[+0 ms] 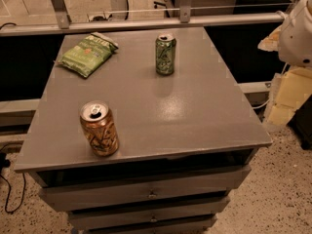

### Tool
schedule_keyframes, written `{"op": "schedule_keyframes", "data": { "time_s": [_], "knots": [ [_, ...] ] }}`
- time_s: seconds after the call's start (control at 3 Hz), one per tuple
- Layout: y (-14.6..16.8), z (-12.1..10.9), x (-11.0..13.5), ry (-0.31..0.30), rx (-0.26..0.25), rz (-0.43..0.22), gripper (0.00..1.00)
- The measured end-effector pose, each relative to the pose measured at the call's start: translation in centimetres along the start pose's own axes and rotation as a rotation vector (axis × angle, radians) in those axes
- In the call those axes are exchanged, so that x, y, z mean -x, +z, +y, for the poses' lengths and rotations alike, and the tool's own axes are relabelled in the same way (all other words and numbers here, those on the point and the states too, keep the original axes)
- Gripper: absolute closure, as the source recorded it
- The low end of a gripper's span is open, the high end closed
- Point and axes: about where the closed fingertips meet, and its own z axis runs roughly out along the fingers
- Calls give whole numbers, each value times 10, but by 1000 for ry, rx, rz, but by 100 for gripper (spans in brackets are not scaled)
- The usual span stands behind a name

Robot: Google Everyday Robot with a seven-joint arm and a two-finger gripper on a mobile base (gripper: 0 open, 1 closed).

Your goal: Pick orange can

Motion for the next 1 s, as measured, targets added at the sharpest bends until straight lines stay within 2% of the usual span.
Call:
{"op": "schedule_keyframes", "data": {
  "time_s": [0.67, 1.0],
  "knots": [
    [2, -1, 2, -1, 3, -10, 0],
    [31, -3, 19, -16, 61, -94, 0]
  ]
}}
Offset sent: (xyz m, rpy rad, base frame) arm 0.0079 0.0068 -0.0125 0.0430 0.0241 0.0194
